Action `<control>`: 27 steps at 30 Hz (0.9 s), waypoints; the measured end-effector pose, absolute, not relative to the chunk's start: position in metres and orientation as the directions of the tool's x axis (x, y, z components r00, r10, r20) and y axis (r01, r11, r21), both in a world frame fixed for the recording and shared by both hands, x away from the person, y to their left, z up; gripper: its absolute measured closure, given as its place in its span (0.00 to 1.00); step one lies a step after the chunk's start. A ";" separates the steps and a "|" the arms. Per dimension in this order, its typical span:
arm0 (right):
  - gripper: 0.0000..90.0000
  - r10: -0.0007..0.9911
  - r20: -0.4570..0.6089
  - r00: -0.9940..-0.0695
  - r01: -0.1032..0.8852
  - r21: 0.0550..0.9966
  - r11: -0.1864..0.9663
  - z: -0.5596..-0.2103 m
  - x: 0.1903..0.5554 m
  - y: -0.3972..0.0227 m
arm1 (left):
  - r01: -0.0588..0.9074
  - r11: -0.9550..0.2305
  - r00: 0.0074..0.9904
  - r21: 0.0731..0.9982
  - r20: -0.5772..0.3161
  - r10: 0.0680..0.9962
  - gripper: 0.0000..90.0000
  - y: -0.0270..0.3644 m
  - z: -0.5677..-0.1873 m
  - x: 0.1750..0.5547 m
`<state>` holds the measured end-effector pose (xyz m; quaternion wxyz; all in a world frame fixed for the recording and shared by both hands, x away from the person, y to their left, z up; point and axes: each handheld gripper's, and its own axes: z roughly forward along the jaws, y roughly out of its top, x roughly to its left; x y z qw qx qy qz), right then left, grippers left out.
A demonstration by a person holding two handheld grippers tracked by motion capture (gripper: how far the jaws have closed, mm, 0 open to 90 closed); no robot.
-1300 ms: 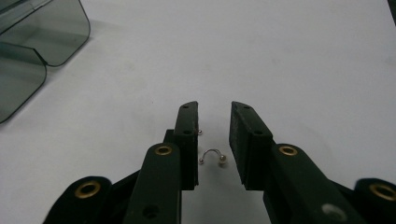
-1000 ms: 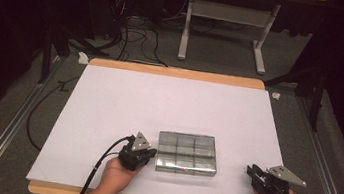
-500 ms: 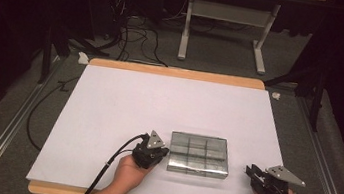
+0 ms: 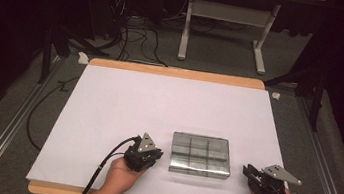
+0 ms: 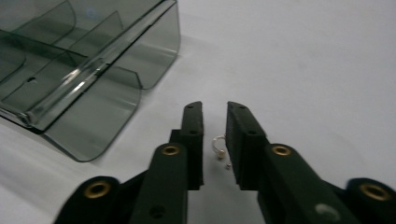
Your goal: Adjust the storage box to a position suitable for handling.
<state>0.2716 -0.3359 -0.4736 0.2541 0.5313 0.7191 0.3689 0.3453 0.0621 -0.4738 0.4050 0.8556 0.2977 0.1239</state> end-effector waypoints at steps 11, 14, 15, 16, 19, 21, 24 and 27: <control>1.00 0.923 -0.002 -0.385 0.577 0.780 0.243 -0.469 0.306 -0.302 | 0.409 -0.499 0.745 0.764 0.036 0.666 0.85 0.104 -0.474 0.346; 1.00 0.920 0.010 -0.391 0.586 0.774 0.240 -0.470 0.320 -0.298 | 0.421 -0.474 0.726 0.773 0.026 0.687 0.82 0.117 -0.475 0.347; 1.00 0.918 0.014 -0.396 0.587 0.773 0.241 -0.471 0.323 -0.298 | 0.427 -0.458 0.720 0.780 0.013 0.694 0.81 0.120 -0.475 0.346; 1.00 0.918 0.012 -0.397 0.591 0.768 0.245 -0.471 0.326 -0.297 | 0.429 -0.452 0.718 0.782 0.009 0.696 0.81 0.122 -0.475 0.346; 1.00 0.918 0.023 -0.397 0.598 0.765 0.239 -0.473 0.332 -0.296 | 0.430 -0.438 0.714 0.789 -0.001 0.700 0.80 0.127 -0.475 0.345; 1.00 0.915 0.015 -0.402 0.595 0.764 0.249 -0.474 0.335 -0.294 | 0.426 -0.436 0.713 0.792 0.002 0.701 0.80 0.128 -0.475 0.345; 1.00 0.916 0.013 -0.401 0.588 0.771 0.246 -0.473 0.334 -0.294 | 0.423 -0.440 0.711 0.792 0.011 0.703 0.78 0.128 -0.477 0.345; 1.00 0.921 0.004 -0.389 0.578 0.780 0.241 -0.470 0.326 -0.297 | 0.415 -0.444 0.708 0.794 0.024 0.706 0.74 0.129 -0.479 0.345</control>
